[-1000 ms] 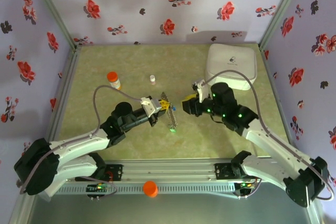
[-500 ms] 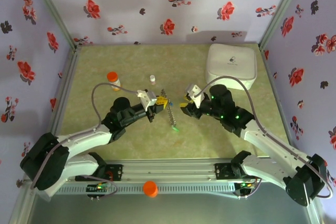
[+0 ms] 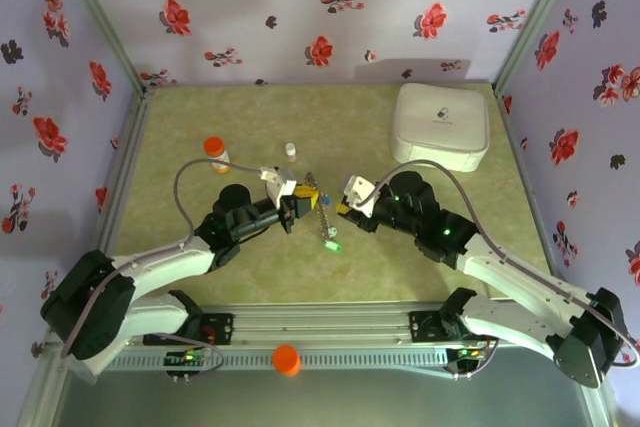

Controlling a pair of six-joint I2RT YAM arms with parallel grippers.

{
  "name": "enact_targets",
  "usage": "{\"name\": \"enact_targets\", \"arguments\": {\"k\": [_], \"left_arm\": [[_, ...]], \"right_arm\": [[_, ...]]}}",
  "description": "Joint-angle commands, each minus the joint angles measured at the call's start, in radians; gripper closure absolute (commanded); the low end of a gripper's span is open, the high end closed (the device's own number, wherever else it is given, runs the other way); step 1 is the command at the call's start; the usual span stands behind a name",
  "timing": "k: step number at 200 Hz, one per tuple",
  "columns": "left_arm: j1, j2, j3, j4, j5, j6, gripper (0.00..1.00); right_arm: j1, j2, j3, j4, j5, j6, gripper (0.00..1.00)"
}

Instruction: Put the keys on the keyring

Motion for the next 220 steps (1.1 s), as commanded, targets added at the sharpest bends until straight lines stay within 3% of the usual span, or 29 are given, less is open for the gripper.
{"name": "enact_targets", "arguments": {"k": [1, 81, 165, 220], "left_arm": [[-0.015, -0.026, 0.044, 0.010, -0.016, -0.016, 1.00], [-0.038, -0.021, 0.052, 0.007, -0.024, 0.008, 1.00], [-0.041, -0.023, 0.053, 0.007, -0.028, 0.012, 1.00], [-0.043, -0.029, 0.051, 0.009, -0.027, 0.013, 1.00]], "right_arm": [[0.014, -0.005, -0.033, 0.082, -0.016, -0.047, 0.63], [0.050, 0.079, -0.034, 0.189, 0.009, -0.032, 0.63], [0.060, 0.098, -0.038, 0.219, 0.061, -0.020, 0.85], [0.063, 0.106, -0.029, 0.195, 0.069, -0.028, 0.90]]}}
